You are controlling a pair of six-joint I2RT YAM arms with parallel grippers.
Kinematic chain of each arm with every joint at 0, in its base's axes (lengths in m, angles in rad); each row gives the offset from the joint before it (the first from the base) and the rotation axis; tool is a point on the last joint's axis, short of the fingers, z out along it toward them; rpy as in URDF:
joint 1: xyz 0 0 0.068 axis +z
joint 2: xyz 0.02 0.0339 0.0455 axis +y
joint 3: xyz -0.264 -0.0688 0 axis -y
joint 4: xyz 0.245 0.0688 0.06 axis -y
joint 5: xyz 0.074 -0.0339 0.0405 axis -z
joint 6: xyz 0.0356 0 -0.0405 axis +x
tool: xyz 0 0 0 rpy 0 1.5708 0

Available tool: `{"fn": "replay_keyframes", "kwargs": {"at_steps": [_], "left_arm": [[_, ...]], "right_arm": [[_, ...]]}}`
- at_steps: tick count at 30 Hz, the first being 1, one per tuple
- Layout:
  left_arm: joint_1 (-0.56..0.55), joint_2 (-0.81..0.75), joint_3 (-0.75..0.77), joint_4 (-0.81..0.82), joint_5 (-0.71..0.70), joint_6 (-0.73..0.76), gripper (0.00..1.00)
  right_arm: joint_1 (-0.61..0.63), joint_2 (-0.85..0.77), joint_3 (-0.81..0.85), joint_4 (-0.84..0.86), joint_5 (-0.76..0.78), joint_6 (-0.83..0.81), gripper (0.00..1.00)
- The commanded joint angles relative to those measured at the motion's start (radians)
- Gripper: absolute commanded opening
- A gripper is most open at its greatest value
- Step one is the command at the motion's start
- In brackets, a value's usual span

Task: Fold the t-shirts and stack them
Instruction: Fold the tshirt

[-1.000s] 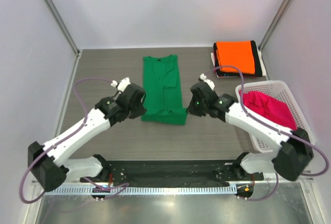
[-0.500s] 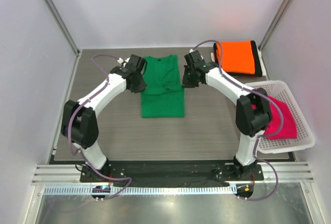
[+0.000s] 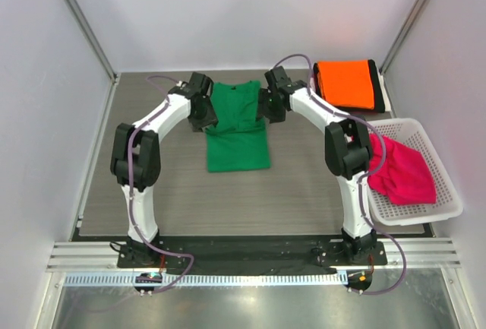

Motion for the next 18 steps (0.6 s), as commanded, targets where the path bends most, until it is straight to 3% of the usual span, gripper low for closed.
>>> {"fn": "replay_keyframes", "kwargs": {"at_steps": [1,3,6,11,18], "left_arm": [[0.043,0.056,0.164,-0.058,0.069,0.055,0.59],[0.069,0.038,0.215,-0.129,0.069,0.084,0.62],[0.096,-0.048,0.206,-0.160,0.063,0.140,0.65],[0.101,-0.351,-0.097,-0.134,0.064,0.177,0.66],[0.101,-0.747,-0.539,-0.124,0.067,0.119,0.66]], "right_arm": [[-0.031,0.057,0.154,-0.048,-0.017,-0.035,0.70],[-0.031,0.068,0.247,-0.107,-0.014,-0.052,0.72],[-0.016,0.003,0.226,-0.118,-0.049,-0.055,0.72],[0.140,-0.073,0.094,-0.092,-0.046,-0.052,0.72],[0.215,0.038,0.145,-0.078,-0.098,0.014,0.72]]}}
